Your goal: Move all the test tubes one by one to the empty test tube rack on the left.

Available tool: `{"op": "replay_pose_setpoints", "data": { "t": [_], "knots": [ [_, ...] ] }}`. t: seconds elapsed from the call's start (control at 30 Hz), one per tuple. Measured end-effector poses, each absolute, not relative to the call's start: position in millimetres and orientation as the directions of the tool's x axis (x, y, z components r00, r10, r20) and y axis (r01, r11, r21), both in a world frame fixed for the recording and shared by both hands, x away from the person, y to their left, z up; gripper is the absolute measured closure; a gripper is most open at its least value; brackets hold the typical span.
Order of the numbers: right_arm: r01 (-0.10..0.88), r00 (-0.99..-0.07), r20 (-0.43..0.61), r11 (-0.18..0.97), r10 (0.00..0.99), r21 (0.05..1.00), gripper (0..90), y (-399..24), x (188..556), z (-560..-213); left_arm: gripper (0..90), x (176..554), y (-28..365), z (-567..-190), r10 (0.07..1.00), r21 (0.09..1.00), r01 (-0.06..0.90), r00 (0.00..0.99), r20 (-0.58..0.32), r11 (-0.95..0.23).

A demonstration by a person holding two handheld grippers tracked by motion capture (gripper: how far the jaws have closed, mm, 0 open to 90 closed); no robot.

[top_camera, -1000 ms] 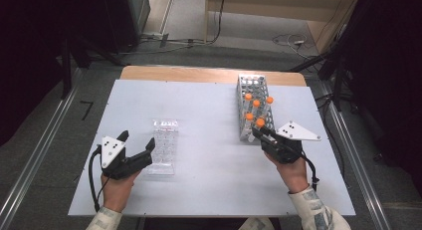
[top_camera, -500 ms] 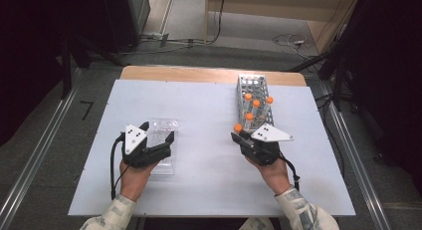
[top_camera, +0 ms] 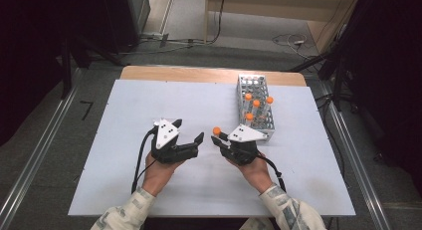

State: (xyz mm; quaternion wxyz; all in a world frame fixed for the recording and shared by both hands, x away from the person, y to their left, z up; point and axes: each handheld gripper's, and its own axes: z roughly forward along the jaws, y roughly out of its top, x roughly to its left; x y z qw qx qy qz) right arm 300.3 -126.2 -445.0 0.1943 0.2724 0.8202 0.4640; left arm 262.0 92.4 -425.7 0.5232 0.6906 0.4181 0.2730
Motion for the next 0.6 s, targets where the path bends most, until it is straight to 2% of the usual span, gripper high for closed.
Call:
{"op": "replay_pose_setpoints", "data": {
  "t": [0.27, 0.6],
  "knots": [
    [0.262, -0.793, -0.063, 0.433, 0.606, 0.862, 71.1, -112.8, 301.4, -448.6, 30.6, 268.9, 72.8, -429.3, 0.832, 0.947, 0.294, 0.551, -0.058, -0.129],
    [0.265, -0.799, -0.054, 0.431, 0.599, 0.863, 71.0, -109.7, 298.4, -448.5, 52.8, 271.1, 62.4, -436.5, 0.804, 0.945, 0.286, 0.593, -0.043, -0.16]
  ]
}}
